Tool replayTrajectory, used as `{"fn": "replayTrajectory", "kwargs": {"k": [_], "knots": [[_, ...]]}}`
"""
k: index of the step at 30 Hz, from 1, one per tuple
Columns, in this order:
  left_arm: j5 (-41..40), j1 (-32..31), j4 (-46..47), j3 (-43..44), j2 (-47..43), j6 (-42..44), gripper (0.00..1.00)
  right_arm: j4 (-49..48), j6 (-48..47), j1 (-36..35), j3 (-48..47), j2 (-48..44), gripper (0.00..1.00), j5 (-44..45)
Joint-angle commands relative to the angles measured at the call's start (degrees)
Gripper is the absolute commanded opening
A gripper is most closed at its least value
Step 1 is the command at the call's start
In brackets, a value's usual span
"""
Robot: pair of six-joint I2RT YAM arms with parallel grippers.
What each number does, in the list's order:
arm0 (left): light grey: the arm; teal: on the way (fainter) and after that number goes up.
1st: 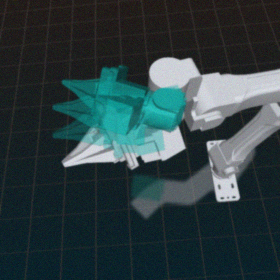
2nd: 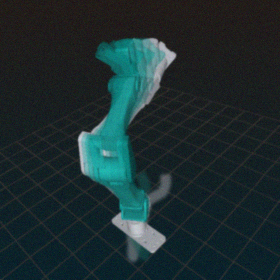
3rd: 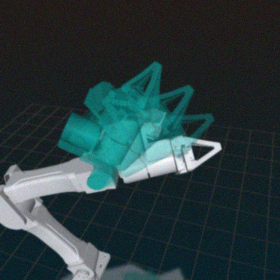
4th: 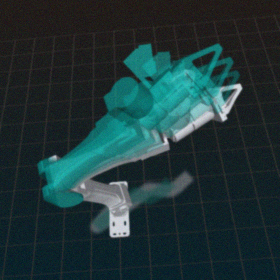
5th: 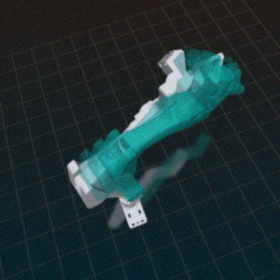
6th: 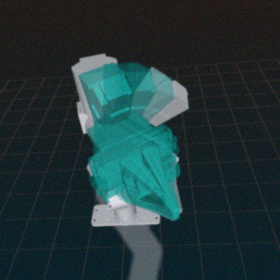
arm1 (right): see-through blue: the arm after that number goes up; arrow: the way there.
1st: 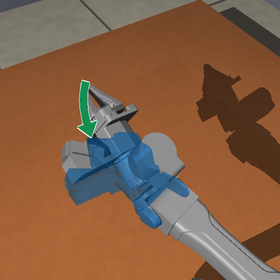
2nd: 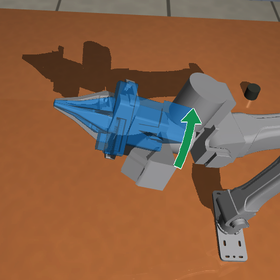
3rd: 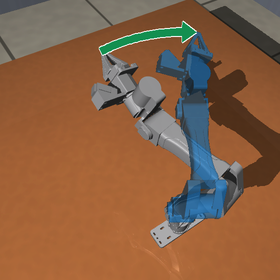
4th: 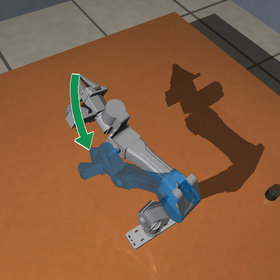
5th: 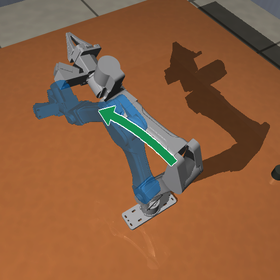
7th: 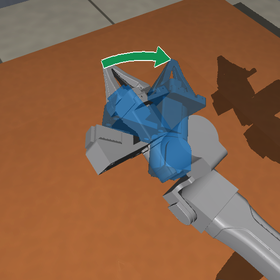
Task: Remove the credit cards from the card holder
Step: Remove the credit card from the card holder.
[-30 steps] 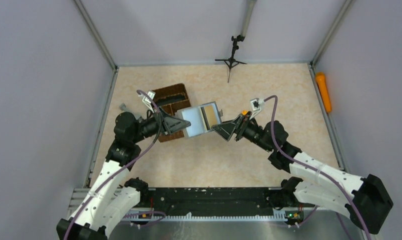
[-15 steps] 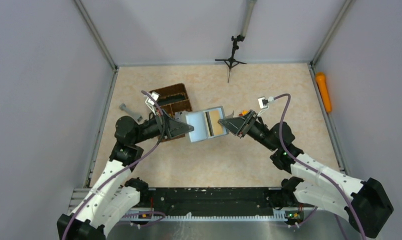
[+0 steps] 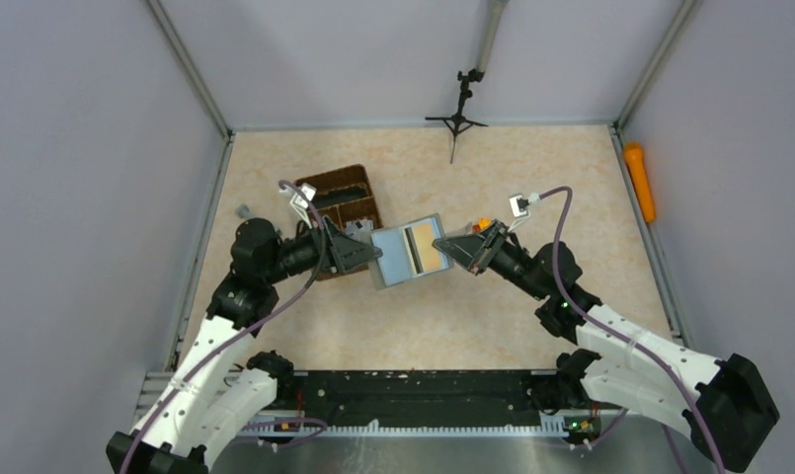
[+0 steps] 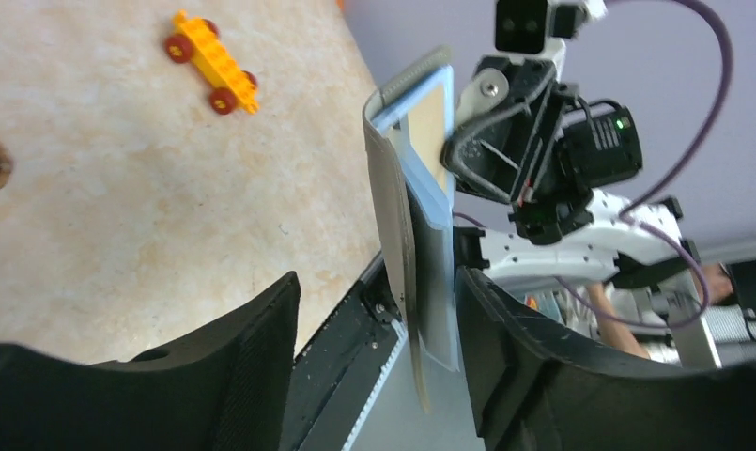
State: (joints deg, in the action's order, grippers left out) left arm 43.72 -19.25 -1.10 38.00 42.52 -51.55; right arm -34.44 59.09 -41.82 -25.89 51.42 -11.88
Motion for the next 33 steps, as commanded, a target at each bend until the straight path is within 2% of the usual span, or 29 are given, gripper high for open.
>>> {"fn": "replayTrajectory", "kwargs": {"k": [1, 5, 10, 12, 14, 17, 20, 25, 33], "knots": [[-12.1, -0.1, -19.9, 8.1, -1.5, 13.1, 0.67, 2.7, -2.7, 0.3, -0.5, -2.3, 0.0, 2.5], [-17.6, -0.1, -28.6, 12.7, -1.5, 16.2, 0.68, 7.0, -6.0, 0.3, -1.6, -2.4, 0.0, 4.6], [-15.5, -0.2, -29.5, 15.0, -2.3, 14.8, 0.66, 10.4, -9.7, 0.2, -2.1, -2.6, 0.0, 7.7], [-12.6, -0.5, -27.3, 14.9, -2.1, 12.8, 0.63, 10.7, -10.4, 0.3, -2.1, -2.3, 0.0, 8.3], [-9.3, -1.5, -20.9, 13.0, -1.8, 9.4, 0.58, 10.5, -10.7, 0.3, -2.2, -1.6, 0.0, 8.3], [-6.6, -5.9, -8.0, 7.8, -0.2, 3.3, 0.5, 9.0, -10.6, 0.3, -2.0, -0.2, 0.0, 7.5], [-9.4, -13.3, -1.1, 6.7, 4.2, 1.9, 0.47, 7.5, -10.3, 0.2, -1.8, 1.1, 0.0, 6.8], [-13.0, -20.5, 0.7, 10.5, 12.9, 3.6, 0.45, 6.5, -10.0, 0.0, -1.6, 2.0, 0.0, 6.3], [-19.2, -21.1, -1.1, 9.9, 17.3, 5.5, 0.39, 6.7, -7.2, 0.0, -0.9, -0.9, 0.0, 6.0]]}}
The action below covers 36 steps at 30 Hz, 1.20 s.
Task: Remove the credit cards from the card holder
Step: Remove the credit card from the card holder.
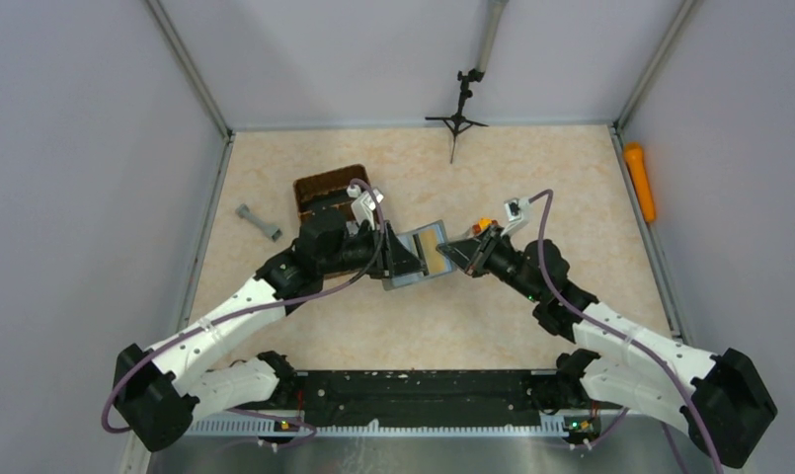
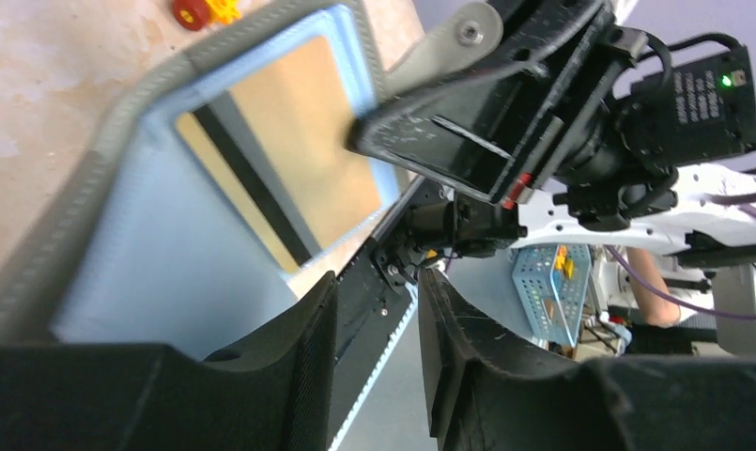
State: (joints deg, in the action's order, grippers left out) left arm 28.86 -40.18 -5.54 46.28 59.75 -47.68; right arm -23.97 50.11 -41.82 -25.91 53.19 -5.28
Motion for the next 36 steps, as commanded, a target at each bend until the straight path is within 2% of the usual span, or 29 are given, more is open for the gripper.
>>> {"fn": "replayTrajectory", "kwargs": {"k": [1, 6, 10, 15, 19, 25, 33, 36], "knots": [[-5.1, 0.0, 3.5, 1.1, 0.0, 1.7, 0.38, -3.6, 2.6, -0.1, -0.9, -3.0, 0.0, -0.8], [-6.7, 0.5, 5.1, -1.6, -1.8, 1.8, 0.32, -5.5, 8.3, 0.0, 0.9, -4.3, 0.0, -1.7], [-6.6, 0.9, 5.8, -2.0, -2.4, 1.5, 0.31, -10.1, 12.6, 0.1, 2.9, -4.1, 0.0, -3.3], [-9.5, 1.6, 1.9, -2.2, -3.6, 0.3, 0.33, -13.3, 15.9, 0.1, 4.9, -4.3, 0.0, -3.3], [-7.2, 1.7, 7.7, -4.7, -4.1, -2.4, 0.35, -16.9, 18.3, 0.1, 6.6, -4.3, 0.0, -3.7], [-3.9, 2.0, 8.5, -4.2, -2.1, -4.2, 0.41, -18.1, 19.3, 0.1, 7.1, -5.0, 0.0, -4.2], [2.0, 2.6, 16.5, -5.9, 0.3, -8.6, 0.39, -21.6, 21.6, 0.1, 8.4, -5.1, 0.0, -4.1], [2.0, 3.1, 14.6, -5.2, 0.0, -8.4, 0.39, -22.5, 21.8, 0.1, 8.8, -5.5, 0.0, -3.8]]}}
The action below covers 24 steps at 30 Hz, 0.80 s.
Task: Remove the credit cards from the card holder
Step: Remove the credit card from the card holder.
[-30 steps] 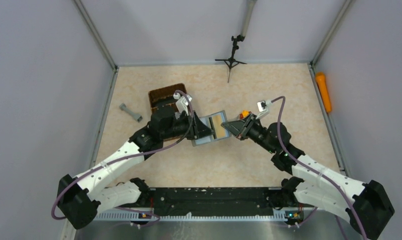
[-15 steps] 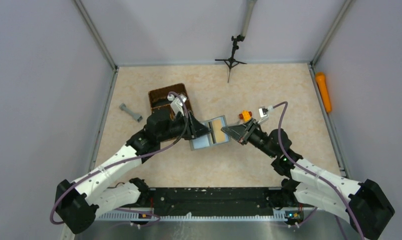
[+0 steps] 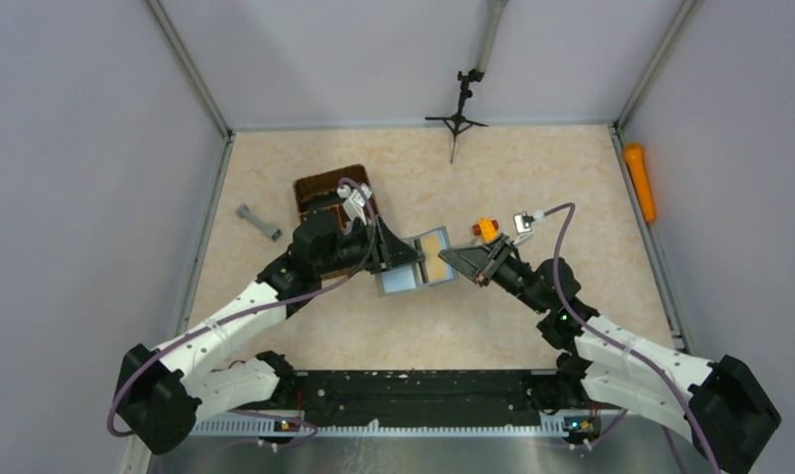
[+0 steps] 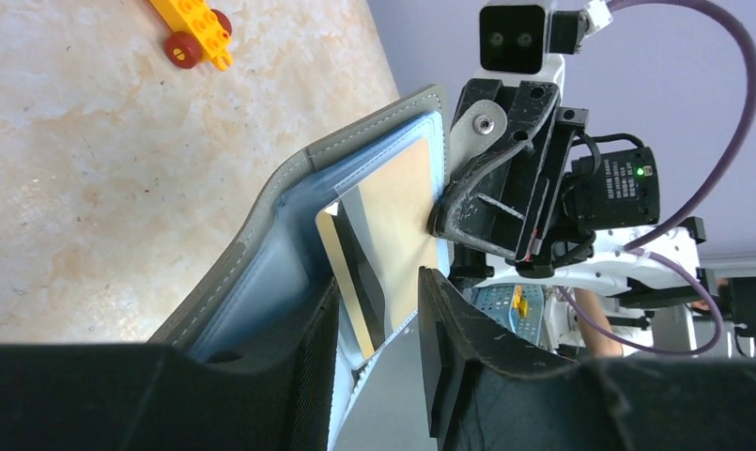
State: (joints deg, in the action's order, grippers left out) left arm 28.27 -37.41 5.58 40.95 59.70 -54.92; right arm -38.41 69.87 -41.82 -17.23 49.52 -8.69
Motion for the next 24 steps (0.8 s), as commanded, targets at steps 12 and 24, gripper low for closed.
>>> {"fn": "replayTrajectory", "kwargs": {"k": [12, 24], "knots": [[6.5, 3.0, 19.6, -5.5, -4.0, -8.8, 0.06, -9.6, 4.8, 0.1, 0.6, -1.7, 0.0, -1.0], [11.9, 3.0, 23.1, -4.2, -1.9, -8.8, 0.17, -14.4, 7.3, 0.1, 0.8, 1.3, 0.0, -3.3]]}}
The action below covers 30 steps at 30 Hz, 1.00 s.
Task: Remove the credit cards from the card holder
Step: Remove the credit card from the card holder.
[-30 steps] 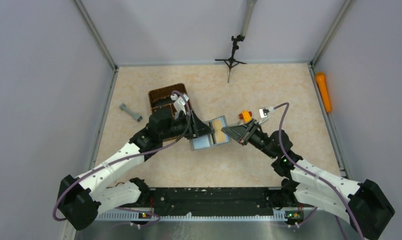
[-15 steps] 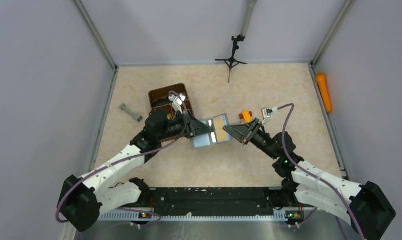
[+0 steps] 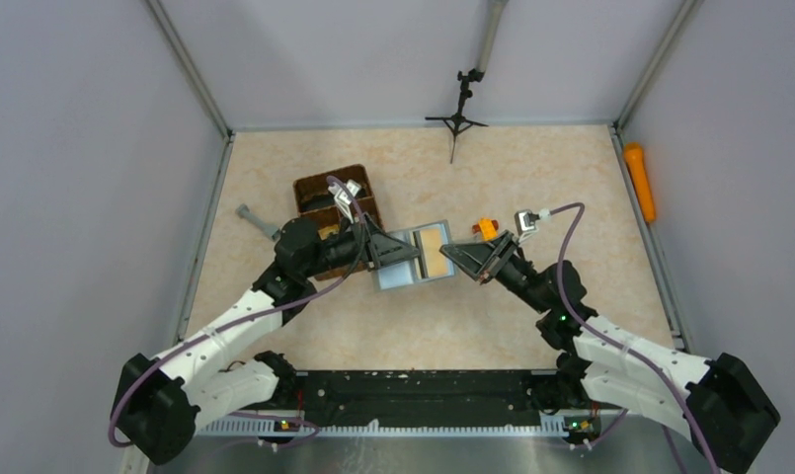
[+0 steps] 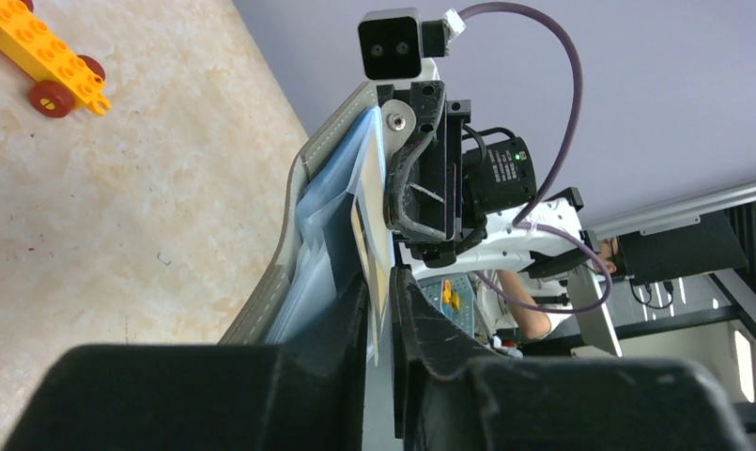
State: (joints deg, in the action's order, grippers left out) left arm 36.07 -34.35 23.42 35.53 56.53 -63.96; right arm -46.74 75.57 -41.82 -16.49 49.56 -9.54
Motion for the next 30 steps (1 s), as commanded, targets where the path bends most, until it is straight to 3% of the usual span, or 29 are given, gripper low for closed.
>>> {"fn": "replayTrajectory", "kwargs": {"k": [1, 5, 8, 15, 22, 26, 30], "knots": [[4.5, -0.1, 5.3, 1.4, 1.6, 0.2, 0.19, -6.6, 1.9, 0.1, 0.0, 1.4, 0.0, -2.7], [5.0, -0.1, 6.1, 1.7, 2.2, 0.2, 0.18, -7.5, 2.0, 0.1, 0.3, 1.9, 0.0, -2.8], [5.0, 0.0, 6.2, 1.8, 2.1, 0.4, 0.0, -7.2, 1.8, 0.2, 0.5, 1.3, 0.0, -2.2], [2.8, 2.5, 0.5, 0.3, -2.5, 1.8, 0.0, 1.6, -1.5, 1.4, 0.2, -4.2, 0.0, 0.9], [6.1, 6.2, -0.2, -1.3, -4.7, 0.6, 0.0, 6.1, -3.3, 3.3, 0.2, -7.4, 0.0, 1.7], [7.0, 10.5, -7.7, -0.7, -7.3, 3.9, 0.0, 11.1, -6.2, 4.5, -0.1, -9.3, 0.0, 2.9], [2.5, 14.1, -24.7, 3.3, -9.5, 12.6, 0.0, 22.1, -13.8, 4.8, -2.3, -13.6, 0.0, 7.9]]}}
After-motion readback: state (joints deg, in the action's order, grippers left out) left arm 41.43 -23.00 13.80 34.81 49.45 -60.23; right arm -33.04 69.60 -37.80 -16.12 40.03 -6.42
